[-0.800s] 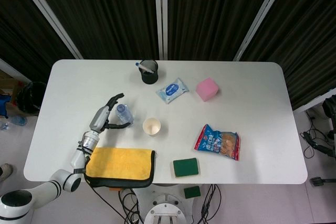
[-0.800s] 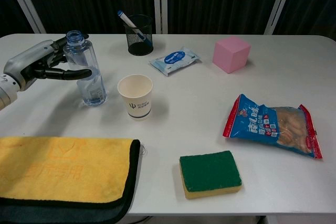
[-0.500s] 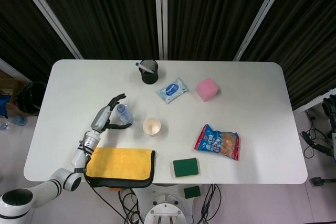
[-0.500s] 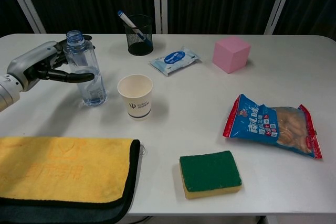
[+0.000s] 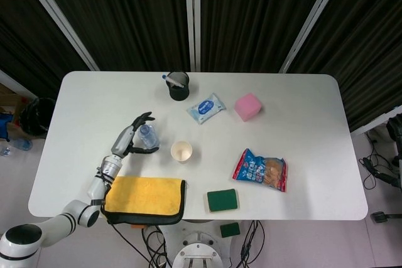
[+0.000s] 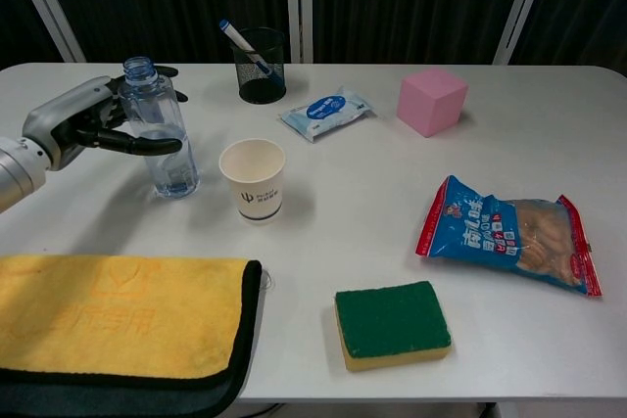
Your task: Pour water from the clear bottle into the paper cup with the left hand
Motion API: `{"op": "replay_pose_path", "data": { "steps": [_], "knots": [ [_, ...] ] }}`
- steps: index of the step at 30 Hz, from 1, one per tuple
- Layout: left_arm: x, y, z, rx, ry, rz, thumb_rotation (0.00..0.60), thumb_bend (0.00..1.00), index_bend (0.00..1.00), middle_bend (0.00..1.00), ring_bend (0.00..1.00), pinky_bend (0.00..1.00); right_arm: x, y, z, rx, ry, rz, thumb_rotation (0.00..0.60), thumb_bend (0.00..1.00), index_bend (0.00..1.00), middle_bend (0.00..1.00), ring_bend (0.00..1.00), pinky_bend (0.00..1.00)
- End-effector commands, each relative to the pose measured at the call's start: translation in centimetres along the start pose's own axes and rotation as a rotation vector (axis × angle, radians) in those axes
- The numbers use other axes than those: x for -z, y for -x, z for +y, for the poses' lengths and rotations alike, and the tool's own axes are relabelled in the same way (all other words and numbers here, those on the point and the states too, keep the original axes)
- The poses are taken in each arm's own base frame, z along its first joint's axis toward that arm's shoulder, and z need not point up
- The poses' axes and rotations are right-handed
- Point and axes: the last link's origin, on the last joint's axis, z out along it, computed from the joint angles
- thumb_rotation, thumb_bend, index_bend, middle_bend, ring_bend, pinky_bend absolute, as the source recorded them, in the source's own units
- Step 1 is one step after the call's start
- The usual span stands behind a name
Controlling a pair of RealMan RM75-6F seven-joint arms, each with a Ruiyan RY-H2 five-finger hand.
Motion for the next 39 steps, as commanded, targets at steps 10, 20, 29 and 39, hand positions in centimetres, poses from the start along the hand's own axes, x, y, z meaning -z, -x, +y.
{"op": "replay_pose_path", "data": {
  "steps": [10, 20, 29, 39],
  "knots": [
    [-0.5, 0.1, 0.4, 0.101, -0.008, -0.006, 0.6, 0.0, 0.26, 0.29, 0.08, 0.15, 0.0, 0.1, 0.2, 0.001, 0.007, -0.001, 0.542, 0.21, 0.0, 0.0, 0.0, 0.0],
    [-1.0, 0.5, 0.9, 0.19, -0.017, -0.04, 0.6, 0.0, 0.35, 0.37, 0.09, 0.15, 0.0, 0.0, 0.3, 0.002, 0.008, -0.001, 0.54, 0.21, 0.0, 0.0, 0.0, 0.0],
    [-1.2, 0.5, 1.1, 0.242, -0.022, -0.041, 0.6, 0.1, 0.5, 0.46, 0.12, 0.16, 0.0, 0.0, 0.3, 0.002, 0.012, -0.004, 0.541, 0.21, 0.0, 0.0, 0.0, 0.0],
    [-1.4, 0.5, 1.2, 0.236, -0.031, -0.051, 0.6, 0.2, 0.64, 0.51, 0.14, 0.16, 0.0, 0.1, 0.3, 0.003, 0.013, -0.01, 0.539, 0.22, 0.0, 0.0, 0.0, 0.0]
  ]
}}
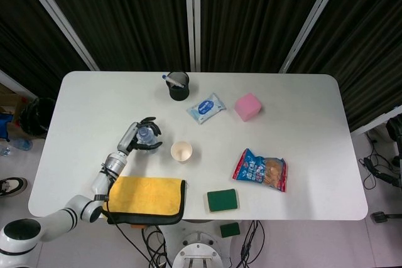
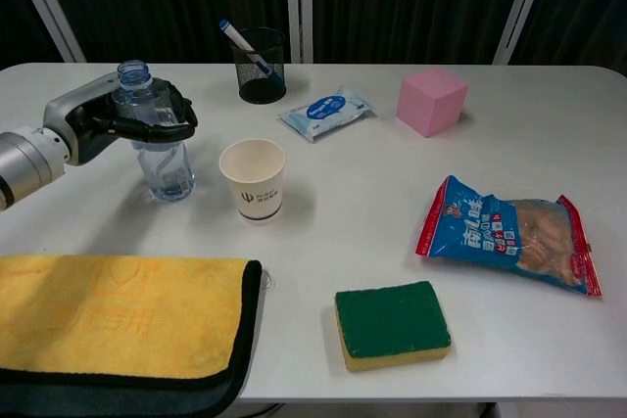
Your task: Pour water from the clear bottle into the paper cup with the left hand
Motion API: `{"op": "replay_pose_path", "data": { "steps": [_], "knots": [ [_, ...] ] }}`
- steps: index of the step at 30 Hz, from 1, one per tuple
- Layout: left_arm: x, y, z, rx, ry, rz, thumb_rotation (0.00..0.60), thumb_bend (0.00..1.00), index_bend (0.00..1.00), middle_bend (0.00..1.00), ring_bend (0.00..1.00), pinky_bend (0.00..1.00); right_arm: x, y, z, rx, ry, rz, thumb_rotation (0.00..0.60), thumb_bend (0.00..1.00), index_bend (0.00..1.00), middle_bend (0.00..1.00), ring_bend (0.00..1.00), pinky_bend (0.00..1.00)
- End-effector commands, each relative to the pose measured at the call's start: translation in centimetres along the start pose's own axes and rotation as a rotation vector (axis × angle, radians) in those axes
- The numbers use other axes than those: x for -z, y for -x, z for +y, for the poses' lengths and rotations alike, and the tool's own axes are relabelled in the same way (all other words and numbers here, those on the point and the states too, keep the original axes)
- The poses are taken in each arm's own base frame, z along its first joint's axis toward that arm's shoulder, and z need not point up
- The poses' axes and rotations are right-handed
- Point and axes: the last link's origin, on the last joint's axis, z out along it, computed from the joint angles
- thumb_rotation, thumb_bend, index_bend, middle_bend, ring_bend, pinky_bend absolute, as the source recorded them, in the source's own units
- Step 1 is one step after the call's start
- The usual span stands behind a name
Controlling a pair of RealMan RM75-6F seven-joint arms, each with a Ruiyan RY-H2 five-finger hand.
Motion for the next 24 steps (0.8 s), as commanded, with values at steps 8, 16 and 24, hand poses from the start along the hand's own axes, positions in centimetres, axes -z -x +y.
{"op": "replay_pose_path", "data": {
  "steps": [8, 16, 24],
  "knots": [
    [0.05, -0.18, 0.14, -0.003, 0.01, 0.019, 0.6, 0.25, 0.69, 0.59, 0.27, 0.32, -0.01, 0.13, 0.01, 0.002, 0.002, -0.005, 0.54, 0.22, 0.0, 0.0, 0.0, 0.0],
    [0.05, -0.14, 0.25, -0.003, 0.02, 0.032, 0.6, 0.25, 0.69, 0.64, 0.47, 0.45, 0.0, 0.17, 0.11, 0.002, 0.005, -0.006, 0.54, 0.22, 0.0, 0.0, 0.0, 0.0],
    [0.06, -0.05, 0.54, 0.006, 0.043, 0.036, 0.6, 0.26, 0.69, 0.65, 0.61, 0.52, -0.01, 0.2, 0.23, 0.0, 0.009, -0.007, 0.539, 0.22, 0.0, 0.0, 0.0, 0.0]
  ]
}}
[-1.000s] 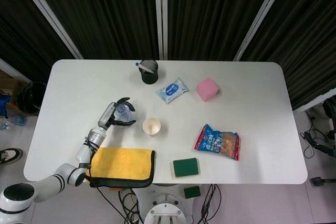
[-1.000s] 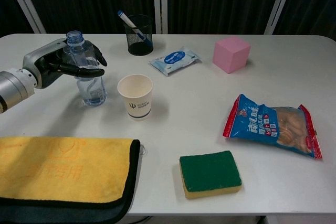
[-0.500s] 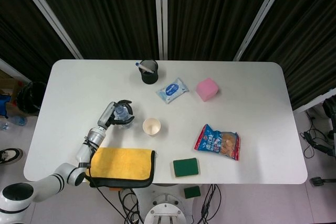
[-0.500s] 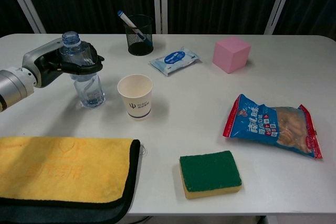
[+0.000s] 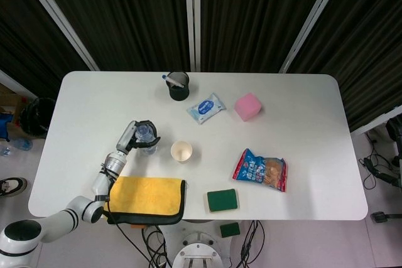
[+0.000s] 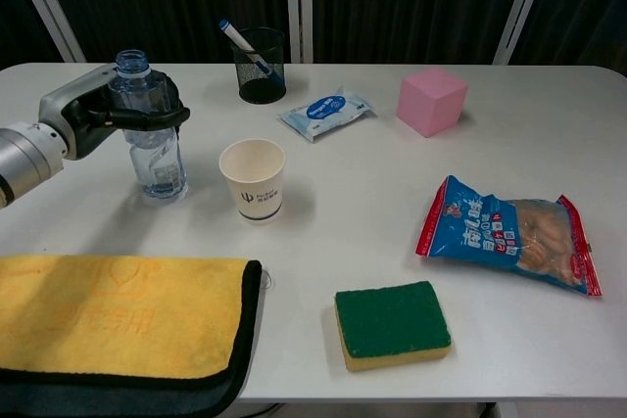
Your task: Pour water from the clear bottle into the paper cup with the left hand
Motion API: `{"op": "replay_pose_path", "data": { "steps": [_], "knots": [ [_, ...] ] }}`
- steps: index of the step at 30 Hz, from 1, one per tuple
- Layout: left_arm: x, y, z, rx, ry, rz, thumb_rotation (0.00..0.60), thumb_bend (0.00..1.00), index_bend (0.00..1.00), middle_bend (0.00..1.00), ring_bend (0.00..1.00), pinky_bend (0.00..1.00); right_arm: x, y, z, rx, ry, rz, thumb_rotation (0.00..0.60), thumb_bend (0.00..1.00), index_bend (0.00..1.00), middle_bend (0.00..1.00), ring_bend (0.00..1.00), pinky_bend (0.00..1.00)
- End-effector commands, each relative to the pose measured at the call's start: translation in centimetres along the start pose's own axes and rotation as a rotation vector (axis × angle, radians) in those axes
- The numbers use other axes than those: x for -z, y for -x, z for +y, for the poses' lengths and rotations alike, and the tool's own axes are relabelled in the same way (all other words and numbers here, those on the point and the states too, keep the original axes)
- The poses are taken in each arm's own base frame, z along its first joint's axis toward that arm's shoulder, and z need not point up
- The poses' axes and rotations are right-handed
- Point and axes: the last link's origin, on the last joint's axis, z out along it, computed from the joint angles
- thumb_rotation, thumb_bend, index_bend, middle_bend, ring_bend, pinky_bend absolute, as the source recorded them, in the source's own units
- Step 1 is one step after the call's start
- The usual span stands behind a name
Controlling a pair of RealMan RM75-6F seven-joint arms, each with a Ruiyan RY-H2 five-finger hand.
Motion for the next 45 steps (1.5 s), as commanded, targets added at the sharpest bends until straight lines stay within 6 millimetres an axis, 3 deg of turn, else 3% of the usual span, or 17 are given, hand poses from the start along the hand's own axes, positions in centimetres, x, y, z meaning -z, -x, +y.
{"op": "replay_pose_path", "data": {
  "steps": [1, 7, 18, 33, 45],
  "knots": [
    [0.0, 0.0, 0.1, 0.004, 0.009, -0.002, 0.6, 0.26, 0.69, 0.65, 0.62, 0.54, 0.0, 0.0, 0.0, 0.0, 0.0, 0.0, 0.54, 0.22, 0.0, 0.0, 0.0, 0.0],
    [0.2, -0.1, 0.6, -0.03, 0.044, 0.002, 0.6, 0.26, 0.69, 0.68, 0.64, 0.56, 0.0, 0.0, 0.1, -0.001, 0.001, -0.001, 0.54, 0.22, 0.0, 0.0, 0.0, 0.0],
    [0.7, 0.7, 2.3, -0.428, 0.178, 0.054, 0.6, 0.26, 0.69, 0.68, 0.64, 0.55, 0.0, 0.1, -0.1, -0.003, -0.004, -0.001, 0.541, 0.22, 0.0, 0.0, 0.0, 0.0],
    [0.3, 1.8, 2.1, -0.939, 0.198, 0.167, 0.6, 0.26, 0.69, 0.68, 0.64, 0.51, 0.0, -0.2, 0.1, -0.005, -0.004, 0.008, 0.539, 0.22, 0.0, 0.0, 0.0, 0.0],
    [-0.1, 2.8, 1.9, -1.098, 0.202, 0.166, 0.6, 0.26, 0.69, 0.68, 0.64, 0.48, 0.0, 0.0, 0.1, -0.005, -0.002, 0.002, 0.54, 0.22, 0.0, 0.0, 0.0, 0.0]
  ]
}}
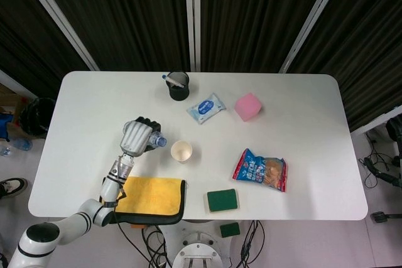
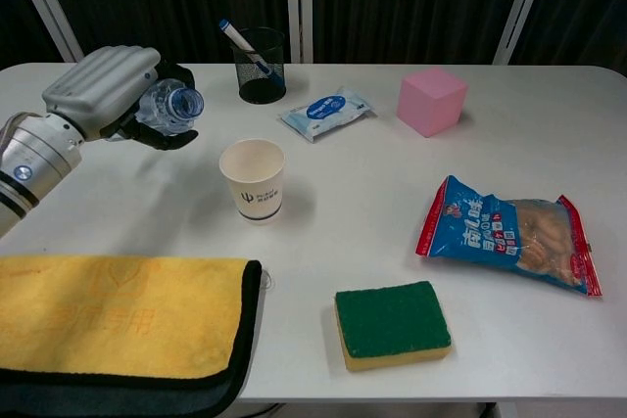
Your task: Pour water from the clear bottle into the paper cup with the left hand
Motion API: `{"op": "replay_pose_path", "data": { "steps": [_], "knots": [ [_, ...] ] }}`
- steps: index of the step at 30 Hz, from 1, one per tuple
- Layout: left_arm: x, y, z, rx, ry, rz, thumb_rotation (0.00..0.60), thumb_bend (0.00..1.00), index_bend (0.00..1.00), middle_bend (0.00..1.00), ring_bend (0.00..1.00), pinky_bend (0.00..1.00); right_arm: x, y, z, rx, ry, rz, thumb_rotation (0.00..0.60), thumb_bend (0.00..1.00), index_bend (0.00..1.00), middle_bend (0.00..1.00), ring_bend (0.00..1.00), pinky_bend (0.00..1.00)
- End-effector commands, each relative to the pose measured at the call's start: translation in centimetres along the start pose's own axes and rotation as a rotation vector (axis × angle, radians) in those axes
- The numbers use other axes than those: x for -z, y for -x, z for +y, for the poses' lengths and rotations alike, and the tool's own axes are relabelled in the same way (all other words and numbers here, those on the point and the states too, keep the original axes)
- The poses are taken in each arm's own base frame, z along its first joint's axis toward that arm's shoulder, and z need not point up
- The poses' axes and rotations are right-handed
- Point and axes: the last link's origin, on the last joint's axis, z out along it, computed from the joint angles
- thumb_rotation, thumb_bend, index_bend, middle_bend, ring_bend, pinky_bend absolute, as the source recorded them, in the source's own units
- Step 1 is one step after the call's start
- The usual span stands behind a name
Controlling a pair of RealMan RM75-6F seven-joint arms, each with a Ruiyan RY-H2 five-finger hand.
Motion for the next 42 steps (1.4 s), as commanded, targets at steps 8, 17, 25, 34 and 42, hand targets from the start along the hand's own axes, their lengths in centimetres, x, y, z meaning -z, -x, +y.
{"op": "replay_pose_path", "data": {
  "steps": [8, 17, 25, 34, 42],
  "knots": [
    [-0.5, 0.8, 0.7, -0.103, 0.0, -0.004, 0.6, 0.27, 0.69, 0.68, 0.64, 0.48, 0.0, 0.2, 0.2, -0.002, 0.006, -0.007, 0.54, 0.22, 0.0, 0.0, 0.0, 0.0],
    [-0.8, 1.1, 1.2, -0.147, 0.017, -0.004, 0.6, 0.27, 0.69, 0.68, 0.64, 0.48, -0.1, 0.4, 0.4, -0.002, 0.012, -0.01, 0.54, 0.22, 0.0, 0.0, 0.0, 0.0],
    [-1.0, 1.1, 1.6, -0.212, 0.037, 0.011, 0.6, 0.28, 0.69, 0.68, 0.64, 0.48, -0.1, 0.4, 0.6, -0.003, 0.015, -0.008, 0.54, 0.22, 0.0, 0.0, 0.0, 0.0],
    [-1.0, 1.3, 1.9, -0.276, 0.054, 0.018, 0.6, 0.27, 0.69, 0.68, 0.64, 0.47, 0.0, 0.4, 0.7, -0.005, 0.018, -0.009, 0.541, 0.22, 0.0, 0.0, 0.0, 0.0],
    [-1.1, 1.4, 2.0, -0.342, 0.059, 0.022, 0.6, 0.28, 0.69, 0.68, 0.64, 0.47, 0.0, 0.5, 0.9, -0.005, 0.021, -0.01, 0.542, 0.22, 0.0, 0.0, 0.0, 0.0]
  ]
}}
